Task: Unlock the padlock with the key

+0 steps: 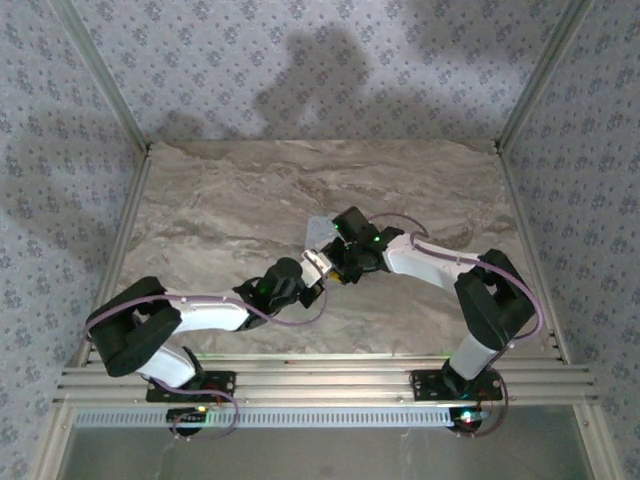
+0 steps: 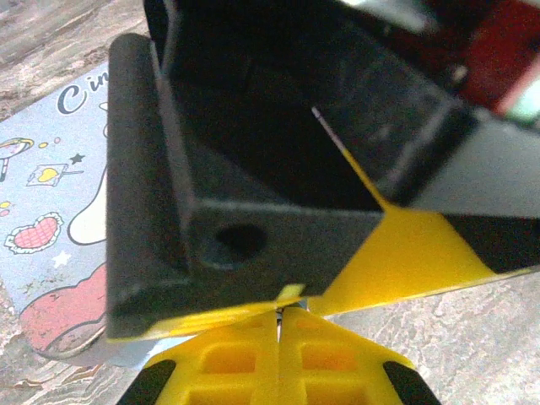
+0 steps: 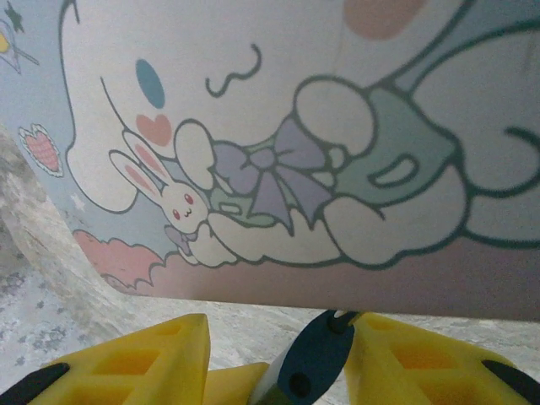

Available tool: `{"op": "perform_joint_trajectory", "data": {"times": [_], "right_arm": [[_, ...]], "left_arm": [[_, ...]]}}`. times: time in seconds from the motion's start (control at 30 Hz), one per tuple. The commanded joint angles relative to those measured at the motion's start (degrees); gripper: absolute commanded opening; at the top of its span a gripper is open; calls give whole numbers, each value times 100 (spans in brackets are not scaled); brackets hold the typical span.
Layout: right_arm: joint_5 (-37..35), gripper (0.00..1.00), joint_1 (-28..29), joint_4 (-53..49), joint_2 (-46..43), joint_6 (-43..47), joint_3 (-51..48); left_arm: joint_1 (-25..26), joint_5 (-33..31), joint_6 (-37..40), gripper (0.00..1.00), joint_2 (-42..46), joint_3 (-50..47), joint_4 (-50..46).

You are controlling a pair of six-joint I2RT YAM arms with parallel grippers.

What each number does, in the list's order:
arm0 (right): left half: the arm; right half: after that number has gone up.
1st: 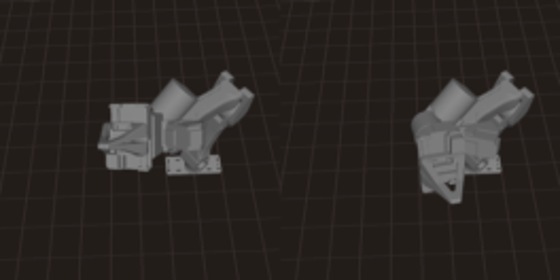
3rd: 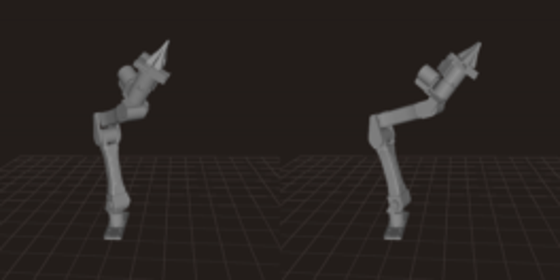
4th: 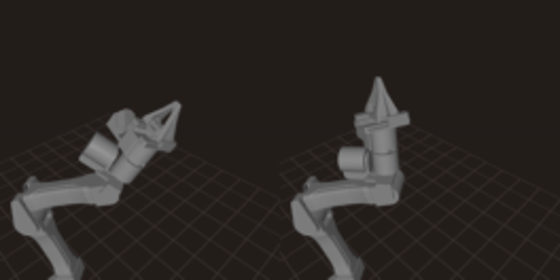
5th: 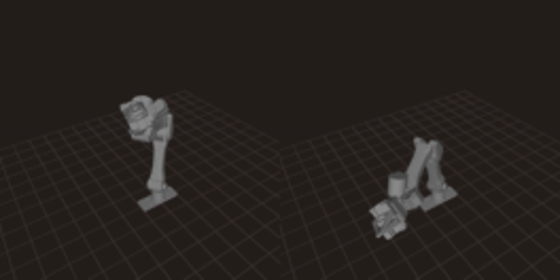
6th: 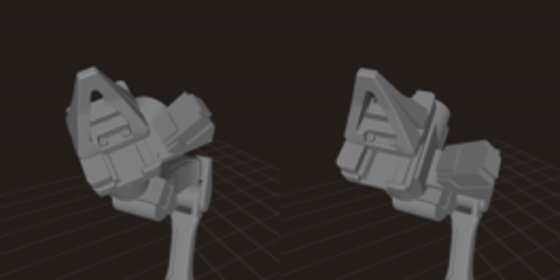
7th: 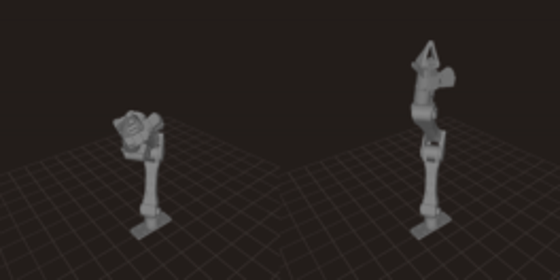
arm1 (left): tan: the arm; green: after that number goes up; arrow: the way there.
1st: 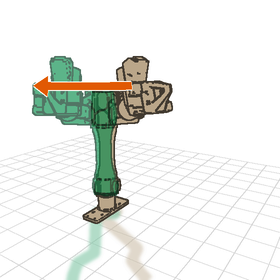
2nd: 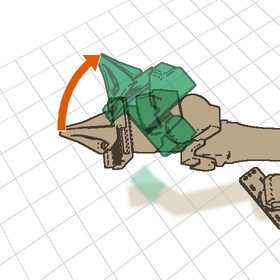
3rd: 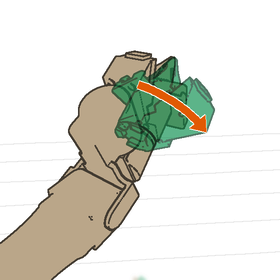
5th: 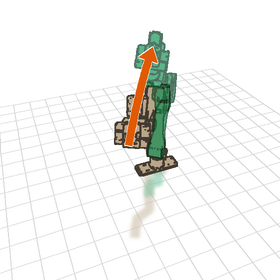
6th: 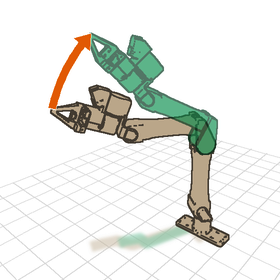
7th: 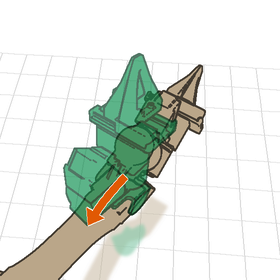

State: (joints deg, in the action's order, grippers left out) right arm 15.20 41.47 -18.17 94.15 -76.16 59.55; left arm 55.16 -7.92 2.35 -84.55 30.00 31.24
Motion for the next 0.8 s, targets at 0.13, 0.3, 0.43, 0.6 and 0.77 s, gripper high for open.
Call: {"op": "perform_joint_trajectory", "data": {"times": [0.13,0.3,0.43,0.6,0.77], "right_arm": [[-197,40,27,-172,-46,-329,-159],[-291,21,35,-255,-50,-287,-140],[-407,6,37,-451,-107,-197,-118],[-490,0,53,-657,-131,20,-86],[-553,0,45,-816,-170,584,-149]], "left_arm": [[127,-240,-19,0,104,204,1016],[136,-249,-26,0,108,193,907],[136,-253,-70,0,105,157,828],[136,-210,-132,0,114,111,757],[136,-129,-213,19,208,147,365]]}}
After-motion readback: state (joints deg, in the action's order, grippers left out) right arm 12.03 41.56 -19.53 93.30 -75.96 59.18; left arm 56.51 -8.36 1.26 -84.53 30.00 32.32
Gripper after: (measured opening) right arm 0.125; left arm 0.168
